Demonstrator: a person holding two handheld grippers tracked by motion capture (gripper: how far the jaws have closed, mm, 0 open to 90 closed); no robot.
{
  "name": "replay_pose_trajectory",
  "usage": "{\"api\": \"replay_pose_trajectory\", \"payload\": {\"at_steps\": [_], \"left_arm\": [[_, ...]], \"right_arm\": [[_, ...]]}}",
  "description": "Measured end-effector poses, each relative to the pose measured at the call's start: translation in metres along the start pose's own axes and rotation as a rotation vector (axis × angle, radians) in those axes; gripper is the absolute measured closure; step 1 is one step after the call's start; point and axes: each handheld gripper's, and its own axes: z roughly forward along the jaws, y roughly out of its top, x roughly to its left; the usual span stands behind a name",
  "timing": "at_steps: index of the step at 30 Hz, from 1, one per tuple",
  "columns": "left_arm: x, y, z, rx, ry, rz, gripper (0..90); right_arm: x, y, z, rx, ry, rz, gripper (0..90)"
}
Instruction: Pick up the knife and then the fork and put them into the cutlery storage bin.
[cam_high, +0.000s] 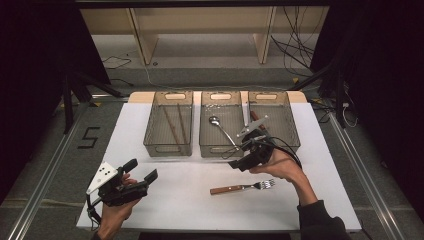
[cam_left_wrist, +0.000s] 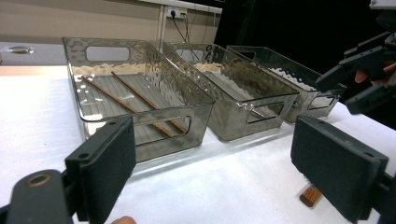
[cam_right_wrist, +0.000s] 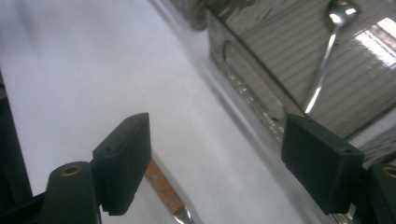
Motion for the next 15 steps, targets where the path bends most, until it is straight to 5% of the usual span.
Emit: {"api": "replay_pose_trajectory", "payload": {"at_steps": [15], "left_arm": [[0.000,0.000,0.001,0.002,0.000,0.003,13.6]], "right_arm": [[0.021,-0.007,0.028,0.184,0.037,-0.110,27.5]]}}
